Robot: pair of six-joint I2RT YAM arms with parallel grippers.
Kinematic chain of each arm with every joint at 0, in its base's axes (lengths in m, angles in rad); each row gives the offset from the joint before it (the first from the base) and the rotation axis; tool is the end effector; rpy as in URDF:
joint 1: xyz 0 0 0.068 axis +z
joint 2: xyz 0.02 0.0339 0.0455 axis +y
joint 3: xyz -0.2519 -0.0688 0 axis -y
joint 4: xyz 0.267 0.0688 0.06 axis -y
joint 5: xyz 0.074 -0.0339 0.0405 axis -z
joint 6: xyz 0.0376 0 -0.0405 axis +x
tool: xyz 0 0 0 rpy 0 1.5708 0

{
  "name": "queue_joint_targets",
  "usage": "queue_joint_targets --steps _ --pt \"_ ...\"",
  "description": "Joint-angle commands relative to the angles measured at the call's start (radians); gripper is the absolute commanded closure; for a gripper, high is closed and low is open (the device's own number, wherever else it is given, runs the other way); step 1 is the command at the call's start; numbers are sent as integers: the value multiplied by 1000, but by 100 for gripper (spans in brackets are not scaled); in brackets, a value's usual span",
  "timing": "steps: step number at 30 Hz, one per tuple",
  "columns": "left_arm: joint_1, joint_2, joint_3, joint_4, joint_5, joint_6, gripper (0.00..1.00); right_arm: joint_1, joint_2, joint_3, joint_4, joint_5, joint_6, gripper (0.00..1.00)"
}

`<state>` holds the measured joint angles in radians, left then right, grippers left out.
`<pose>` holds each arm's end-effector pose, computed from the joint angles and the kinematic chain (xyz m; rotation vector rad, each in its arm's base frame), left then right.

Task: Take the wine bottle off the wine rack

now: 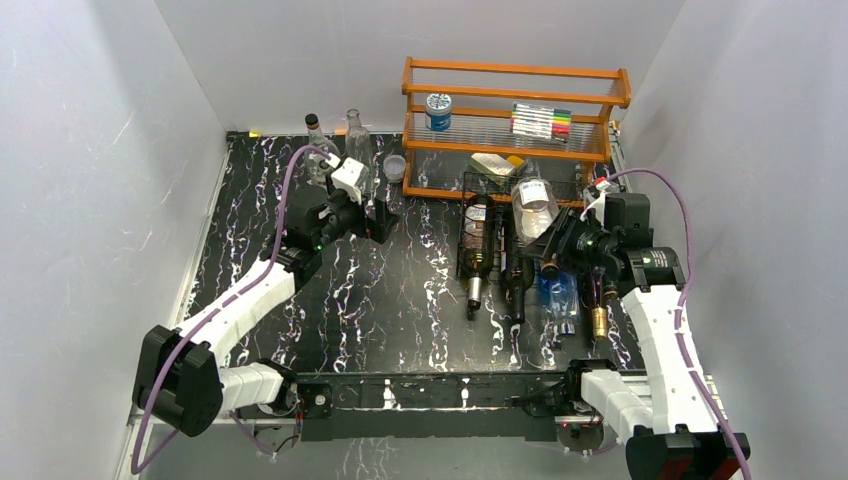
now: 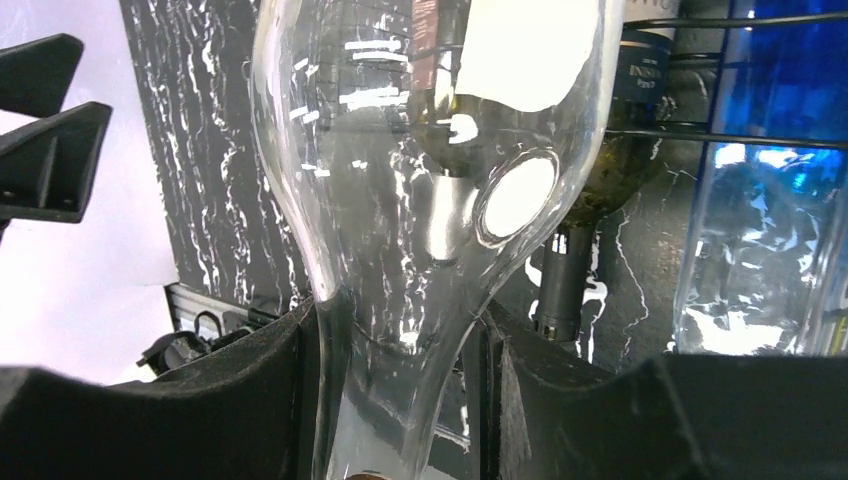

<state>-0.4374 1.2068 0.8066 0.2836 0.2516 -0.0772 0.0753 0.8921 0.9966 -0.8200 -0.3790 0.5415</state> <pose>0.2762 -0.1395 0.2873 0.4952 1.6465 -0.5958 0.2017 0.0292 0.3256 0.3401 2.3145 0.7483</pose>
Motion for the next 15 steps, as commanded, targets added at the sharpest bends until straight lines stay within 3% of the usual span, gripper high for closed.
queue_joint_targets --steps 1,9,15 --pt "-13 2 -9 18 19 15 2 3 -13 144 220 -124 -59 100" --pt "-83 -29 -76 118 201 89 2 4 39 185 223 -194 -72 100" --pt "-178 -49 -106 131 240 153 2 24 104 265 199 -175 -112 100"
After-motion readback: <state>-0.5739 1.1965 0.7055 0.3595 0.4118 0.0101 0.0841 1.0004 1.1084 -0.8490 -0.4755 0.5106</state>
